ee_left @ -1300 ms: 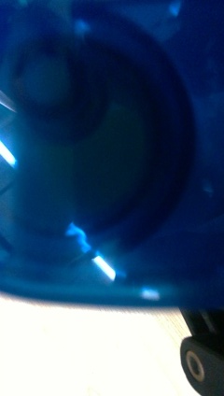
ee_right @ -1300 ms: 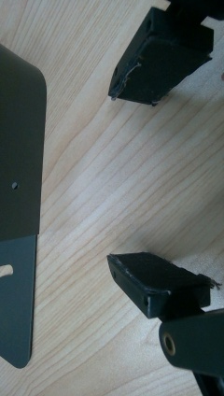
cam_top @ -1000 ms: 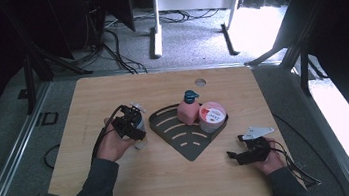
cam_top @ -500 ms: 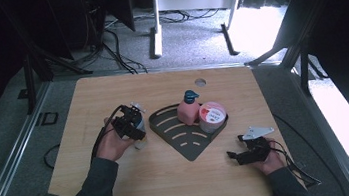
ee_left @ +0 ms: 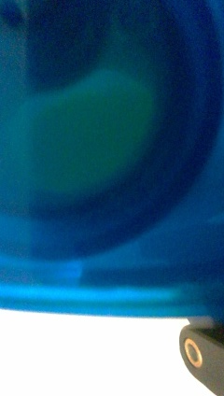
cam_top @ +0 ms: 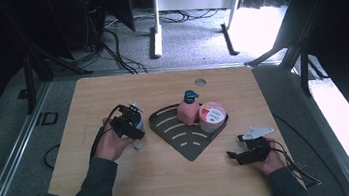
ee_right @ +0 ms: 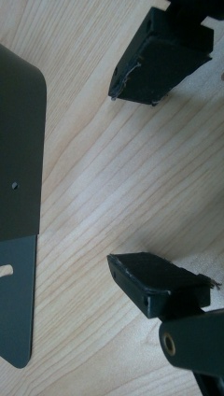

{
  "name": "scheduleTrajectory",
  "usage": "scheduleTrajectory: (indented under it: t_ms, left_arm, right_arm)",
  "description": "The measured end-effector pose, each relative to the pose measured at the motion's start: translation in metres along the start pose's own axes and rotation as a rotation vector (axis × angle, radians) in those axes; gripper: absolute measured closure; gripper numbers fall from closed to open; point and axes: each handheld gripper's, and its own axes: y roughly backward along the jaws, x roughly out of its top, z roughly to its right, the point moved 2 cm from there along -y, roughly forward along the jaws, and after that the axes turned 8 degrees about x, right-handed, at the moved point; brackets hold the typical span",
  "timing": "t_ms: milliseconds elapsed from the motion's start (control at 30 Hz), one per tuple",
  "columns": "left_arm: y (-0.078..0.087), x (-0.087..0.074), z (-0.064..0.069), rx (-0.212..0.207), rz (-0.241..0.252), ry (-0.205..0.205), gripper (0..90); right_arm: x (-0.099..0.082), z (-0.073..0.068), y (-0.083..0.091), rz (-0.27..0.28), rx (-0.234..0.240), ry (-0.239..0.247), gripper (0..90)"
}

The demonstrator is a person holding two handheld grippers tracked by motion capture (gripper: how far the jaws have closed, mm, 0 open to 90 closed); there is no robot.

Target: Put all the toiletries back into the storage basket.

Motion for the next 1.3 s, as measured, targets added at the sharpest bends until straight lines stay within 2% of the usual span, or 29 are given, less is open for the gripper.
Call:
scheduleTrajectory:
  t_ms: [333,1300]
  left_arm:
    - [0.003,0.0,-0.001,-0.002,0.007,0.014,54.9]
    - [0.017,0.008,-0.003,0.008,0.039,0.01,54.9]
  right_arm:
    - [0.0,0.0,0.0,0.0,0.0,0.0,16.6]
    - [0.0,0.0,0.0,0.0,0.0,0.0,16.6]
